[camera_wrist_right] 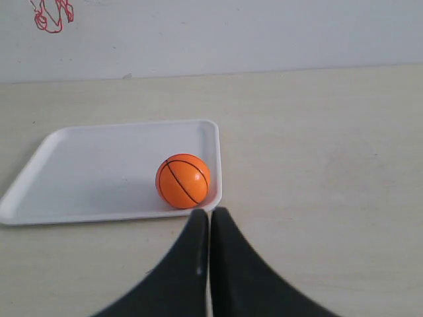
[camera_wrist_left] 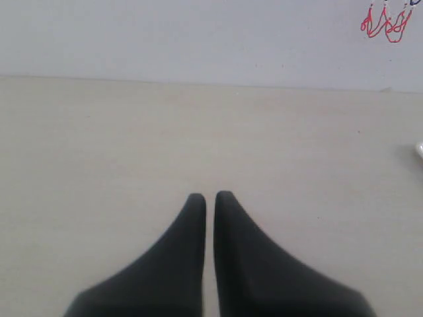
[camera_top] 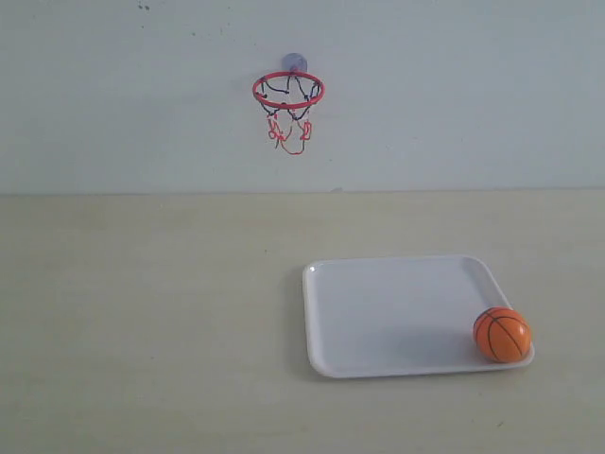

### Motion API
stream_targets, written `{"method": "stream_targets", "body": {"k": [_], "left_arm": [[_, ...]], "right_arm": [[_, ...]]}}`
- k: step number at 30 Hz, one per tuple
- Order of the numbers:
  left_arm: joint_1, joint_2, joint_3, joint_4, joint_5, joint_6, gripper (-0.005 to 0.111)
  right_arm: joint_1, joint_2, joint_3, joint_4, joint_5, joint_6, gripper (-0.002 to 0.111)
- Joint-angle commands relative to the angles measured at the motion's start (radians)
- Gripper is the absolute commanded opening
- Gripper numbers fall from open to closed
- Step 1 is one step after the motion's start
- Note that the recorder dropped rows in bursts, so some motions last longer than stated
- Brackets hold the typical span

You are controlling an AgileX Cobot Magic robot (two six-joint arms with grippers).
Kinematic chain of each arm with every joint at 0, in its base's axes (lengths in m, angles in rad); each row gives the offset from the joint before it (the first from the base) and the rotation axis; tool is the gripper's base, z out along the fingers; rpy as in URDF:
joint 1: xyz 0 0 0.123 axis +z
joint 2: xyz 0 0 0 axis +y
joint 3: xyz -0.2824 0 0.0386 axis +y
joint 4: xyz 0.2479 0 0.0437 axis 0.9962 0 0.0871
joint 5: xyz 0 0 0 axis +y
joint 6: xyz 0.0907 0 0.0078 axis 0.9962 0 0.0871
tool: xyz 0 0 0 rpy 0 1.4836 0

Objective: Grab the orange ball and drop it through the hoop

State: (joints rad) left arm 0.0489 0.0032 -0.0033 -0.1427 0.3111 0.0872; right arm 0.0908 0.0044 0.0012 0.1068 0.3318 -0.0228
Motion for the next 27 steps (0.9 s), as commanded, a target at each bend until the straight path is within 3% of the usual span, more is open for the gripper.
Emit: {"method": "stream_targets", "body": {"k": [1, 10, 22, 24, 27], "left_arm": [[0.003, -0.003, 0.003, -0.006, -0.006, -0.008, 0.004], [0.003, -0.003, 0.003, -0.006, -0.006, -0.008, 0.004], [0.003, -0.003, 0.003, -0.006, -0.006, -0.008, 0.004], [0.003, -0.003, 0.003, -0.006, -0.006, -0.008, 0.004], [0.003, -0.003, 0.003, -0.006, -0.006, -0.008, 0.004]], "right_arm": [[0.003, -0.004, -0.001, -0.006, -0.009, -0.003, 0.000], [0.003, -0.004, -0.001, -0.006, -0.089, -0.003, 0.000], [0.003, -0.004, -0.001, -0.006, -0.881, -0.003, 0.000], [0.003, -0.004, -0.001, -0.005, -0.878, -0.015, 0.000], [0.003, -0.004, -0.081, -0.005, -0.640, -0.049, 0.000]]}}
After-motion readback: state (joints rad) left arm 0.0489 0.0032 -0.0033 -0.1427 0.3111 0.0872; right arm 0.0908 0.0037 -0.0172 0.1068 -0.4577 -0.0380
